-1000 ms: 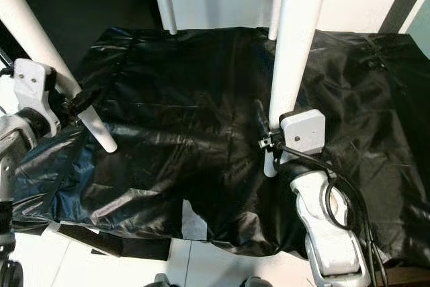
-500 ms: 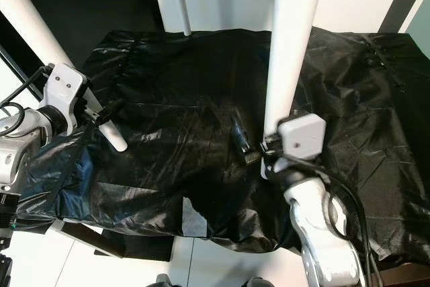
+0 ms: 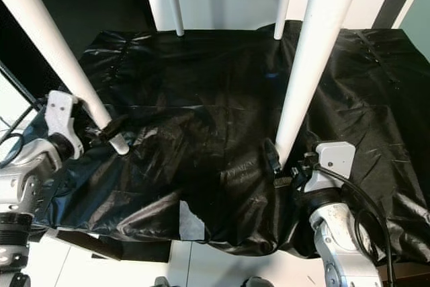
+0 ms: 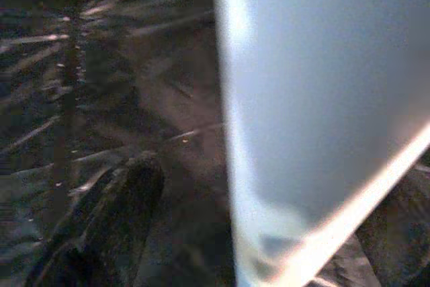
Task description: Building children table
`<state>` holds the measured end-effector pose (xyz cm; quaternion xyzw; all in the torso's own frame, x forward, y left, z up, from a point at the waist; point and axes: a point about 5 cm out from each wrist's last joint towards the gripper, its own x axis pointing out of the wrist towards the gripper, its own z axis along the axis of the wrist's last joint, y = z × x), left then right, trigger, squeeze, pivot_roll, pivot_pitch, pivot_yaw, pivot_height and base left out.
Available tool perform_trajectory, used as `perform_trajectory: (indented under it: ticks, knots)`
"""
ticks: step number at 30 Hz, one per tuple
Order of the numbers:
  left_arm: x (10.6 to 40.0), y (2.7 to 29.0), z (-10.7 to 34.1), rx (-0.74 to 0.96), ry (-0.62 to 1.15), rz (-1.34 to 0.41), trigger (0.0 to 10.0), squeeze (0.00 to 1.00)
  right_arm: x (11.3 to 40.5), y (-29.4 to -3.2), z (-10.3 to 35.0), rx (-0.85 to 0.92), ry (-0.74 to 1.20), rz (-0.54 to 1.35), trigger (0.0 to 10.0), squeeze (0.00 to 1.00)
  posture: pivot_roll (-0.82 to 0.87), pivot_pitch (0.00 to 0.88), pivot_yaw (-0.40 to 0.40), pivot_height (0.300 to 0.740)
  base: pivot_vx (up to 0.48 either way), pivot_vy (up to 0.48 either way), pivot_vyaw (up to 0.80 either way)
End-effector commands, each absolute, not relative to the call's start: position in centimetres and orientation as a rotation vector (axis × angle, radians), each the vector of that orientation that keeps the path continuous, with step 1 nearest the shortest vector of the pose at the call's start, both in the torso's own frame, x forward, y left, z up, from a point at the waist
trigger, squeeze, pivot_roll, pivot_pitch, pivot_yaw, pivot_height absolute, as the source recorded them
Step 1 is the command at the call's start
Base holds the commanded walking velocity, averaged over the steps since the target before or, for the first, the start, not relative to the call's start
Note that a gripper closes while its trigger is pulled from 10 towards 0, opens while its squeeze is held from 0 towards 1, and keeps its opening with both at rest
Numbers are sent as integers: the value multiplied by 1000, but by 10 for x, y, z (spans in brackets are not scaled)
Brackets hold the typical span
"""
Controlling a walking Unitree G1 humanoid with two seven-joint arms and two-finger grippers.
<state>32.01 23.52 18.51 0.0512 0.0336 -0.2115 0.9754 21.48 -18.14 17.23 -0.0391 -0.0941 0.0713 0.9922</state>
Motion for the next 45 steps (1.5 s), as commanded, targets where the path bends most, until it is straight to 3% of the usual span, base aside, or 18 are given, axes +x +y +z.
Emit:
perform_trajectory:
  ticks: [1,3,5,10,18,20,22,25,26,29,37,45]
  knots:
    - [315,247,183,99,47,-345,10000,0,212,-181,172,-74,-195,157,10000,0,-139,100,42,740,0,0,0]
    - [309,250,183,85,18,-348,10000,0,210,-182,171,-91,-197,155,10000,0,-137,100,39,740,0,0,0]
    - [286,255,176,-62,-43,-464,10000,0,204,-190,170,-101,-212,97,10000,0,-141,95,28,740,0,0,0]
    - [257,250,170,-234,-129,-611,10000,0,188,-204,165,-106,-215,-32,10000,0,-157,88,37,740,0,0,0]
    - [227,262,146,-258,-63,-582,10000,0,170,-218,126,-156,-95,-20,10000,0,-139,95,43,740,0,0,0]
    - [238,286,138,-210,-93,-315,10000,0,165,-229,120,-168,-98,-103,10000,0,-132,96,41,740,0,0,0]
    - [251,292,151,-206,-157,-230,10000,0,171,-238,118,-170,-115,-138,10000,0,-128,93,47,740,0,0,0]
    - [261,289,161,-219,-216,-133,10000,0,178,-229,123,-165,-153,-124,10000,0,-117,91,59,740,0,0,0]
    - [265,277,153,-229,-158,-148,10000,0,178,-227,120,-156,-151,-135,10000,0,-112,91,64,740,0,0,0]
    - [270,263,155,-162,-199,-136,10000,0,181,-221,121,-153,-160,-135,10000,0,-104,84,71,740,0,0,0]
    - [268,283,161,-103,-193,-74,10000,0,184,-214,121,-151,-163,-117,10000,0,-89,77,67,740,0,0,0]
    - [268,284,159,-102,-167,-84,10000,0,184,-216,119,-153,-155,-125,10000,0,-84,89,76,740,0,0,0]
